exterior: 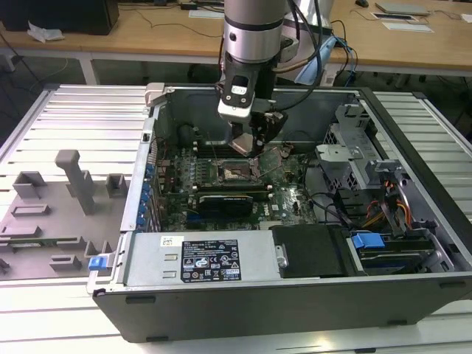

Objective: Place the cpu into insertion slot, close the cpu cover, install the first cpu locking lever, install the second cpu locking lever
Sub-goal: 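Place the cpu into insertion slot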

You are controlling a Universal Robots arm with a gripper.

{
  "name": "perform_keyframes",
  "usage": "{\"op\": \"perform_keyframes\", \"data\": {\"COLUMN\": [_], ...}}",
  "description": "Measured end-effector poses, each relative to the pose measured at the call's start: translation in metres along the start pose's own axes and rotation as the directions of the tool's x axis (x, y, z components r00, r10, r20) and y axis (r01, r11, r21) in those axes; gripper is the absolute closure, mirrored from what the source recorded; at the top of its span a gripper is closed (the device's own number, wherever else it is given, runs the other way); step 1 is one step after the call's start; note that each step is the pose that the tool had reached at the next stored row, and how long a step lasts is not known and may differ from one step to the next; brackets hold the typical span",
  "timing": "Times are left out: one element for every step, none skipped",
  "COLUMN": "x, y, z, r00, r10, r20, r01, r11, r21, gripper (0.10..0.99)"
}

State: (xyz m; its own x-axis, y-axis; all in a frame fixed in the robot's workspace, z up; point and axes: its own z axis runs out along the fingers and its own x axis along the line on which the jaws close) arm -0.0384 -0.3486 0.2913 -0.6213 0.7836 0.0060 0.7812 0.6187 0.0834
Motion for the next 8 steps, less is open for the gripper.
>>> {"op": "perform_keyframes", "data": {"x": [0.0000,0.0000,0.0000,0.0000,0.0000,0.0000,0.0000,0.0000], "y": [0.0000,0.0000,0.0000,-0.0001,-0.0001,-0.0001,-0.0001,-0.0001], "z": [0.0002,0.0004,0.0006,0.0009,0.0012,0.0014,0.0016,0.0018], "r00": [0.9998,0.9993,0.9980,0.9963,0.9935,0.9912,0.9889,0.9861], "r10": [0.021,0.037,0.062,0.086,0.114,0.132,0.148,0.166], "r20": [0.0018,0.0032,0.0052,0.0071,0.0094,0.0110,0.0123,0.0138], "r01": [-0.021,-0.037,-0.062,-0.086,-0.114,-0.132,-0.148,-0.166], "r11": [0.9998,0.9993,0.9981,0.9963,0.9935,0.9913,0.9890,0.9862], "r21": [0.000,0.000,-0.001,-0.001,-0.001,-0.002,-0.002,-0.002], "gripper": [0.545,0.545,0.545,0.545,0.545,0.545,0.545,0.545]}}
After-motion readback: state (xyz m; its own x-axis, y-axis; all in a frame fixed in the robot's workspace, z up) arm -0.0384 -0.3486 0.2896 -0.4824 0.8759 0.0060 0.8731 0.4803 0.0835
